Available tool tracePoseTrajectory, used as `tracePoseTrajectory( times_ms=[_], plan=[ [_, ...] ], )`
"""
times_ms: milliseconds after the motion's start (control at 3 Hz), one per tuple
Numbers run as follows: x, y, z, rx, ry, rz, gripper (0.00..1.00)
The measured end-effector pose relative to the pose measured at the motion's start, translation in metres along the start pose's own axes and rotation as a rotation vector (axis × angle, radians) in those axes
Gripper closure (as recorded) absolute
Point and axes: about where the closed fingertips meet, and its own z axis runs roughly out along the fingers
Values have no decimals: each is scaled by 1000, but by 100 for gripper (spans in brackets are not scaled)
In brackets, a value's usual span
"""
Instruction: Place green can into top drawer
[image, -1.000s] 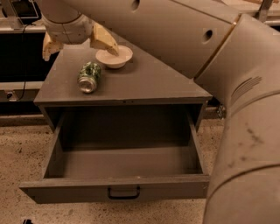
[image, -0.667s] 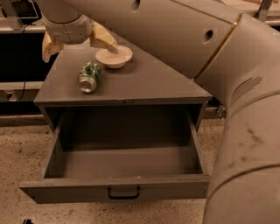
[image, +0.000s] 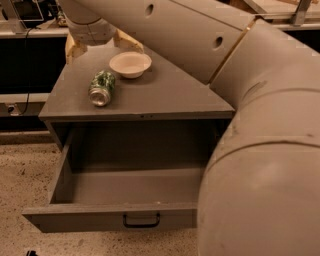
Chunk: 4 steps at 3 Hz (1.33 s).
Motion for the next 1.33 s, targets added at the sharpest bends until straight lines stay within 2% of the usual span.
tracePoseTrajectory(
  times_ms=[333, 667, 1000, 1333],
  plan=[
    [16, 10, 41, 47, 18, -48, 0],
    [18, 11, 46, 46, 14, -31, 0],
    [28, 16, 75, 45, -3, 62, 0],
    [34, 7, 107, 64, -22, 117, 0]
  ],
)
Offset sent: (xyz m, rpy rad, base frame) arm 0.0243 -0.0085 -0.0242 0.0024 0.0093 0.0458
